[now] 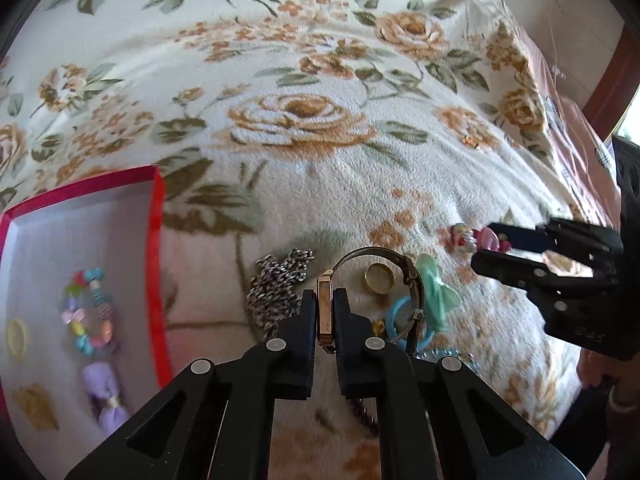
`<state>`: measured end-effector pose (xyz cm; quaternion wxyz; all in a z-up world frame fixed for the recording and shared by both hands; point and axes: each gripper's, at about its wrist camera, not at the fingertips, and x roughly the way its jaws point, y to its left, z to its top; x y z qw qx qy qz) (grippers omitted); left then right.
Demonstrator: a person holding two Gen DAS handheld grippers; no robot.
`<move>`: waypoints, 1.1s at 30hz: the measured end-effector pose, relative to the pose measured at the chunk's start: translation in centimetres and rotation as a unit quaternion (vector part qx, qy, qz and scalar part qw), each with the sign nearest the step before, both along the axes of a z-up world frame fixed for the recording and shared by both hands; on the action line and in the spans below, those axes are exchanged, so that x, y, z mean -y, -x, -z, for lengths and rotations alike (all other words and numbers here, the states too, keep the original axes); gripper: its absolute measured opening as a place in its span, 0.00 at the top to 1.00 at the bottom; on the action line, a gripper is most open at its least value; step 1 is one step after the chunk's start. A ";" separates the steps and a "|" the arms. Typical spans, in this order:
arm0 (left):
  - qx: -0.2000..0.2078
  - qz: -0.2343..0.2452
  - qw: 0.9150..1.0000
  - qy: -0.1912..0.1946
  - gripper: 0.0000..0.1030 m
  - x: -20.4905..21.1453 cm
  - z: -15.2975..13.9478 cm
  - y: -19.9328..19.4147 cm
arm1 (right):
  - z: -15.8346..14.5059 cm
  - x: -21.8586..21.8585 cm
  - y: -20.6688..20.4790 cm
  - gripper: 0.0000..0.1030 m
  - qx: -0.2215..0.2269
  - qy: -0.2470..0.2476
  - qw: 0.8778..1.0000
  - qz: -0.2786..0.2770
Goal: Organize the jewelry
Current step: 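Grasp the gold watch with the left tool while the right tool reaches the pink charm, then carry the watch and pink charm into the red box and open both tools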
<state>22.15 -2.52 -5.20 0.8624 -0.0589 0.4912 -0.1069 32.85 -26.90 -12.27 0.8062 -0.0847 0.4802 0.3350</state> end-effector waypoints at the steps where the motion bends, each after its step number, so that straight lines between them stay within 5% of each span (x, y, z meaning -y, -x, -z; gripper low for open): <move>1: 0.004 -0.002 1.000 0.003 0.93 -0.3 -0.4 0.5 | -0.5 0.1 0.4 0.66 -0.005 -0.016 1.000 0.009; 14: 0.041 -0.063 0.997 0.014 0.93 -6.4 -4.4 8.7 | -1.5 -3.1 5.6 0.66 -0.043 -0.103 0.993 0.041; 33: 0.033 -0.166 0.986 0.001 0.93 -15.4 -4.8 16.5 | -2.3 -13.6 9.5 0.66 -0.055 -0.116 0.990 -0.056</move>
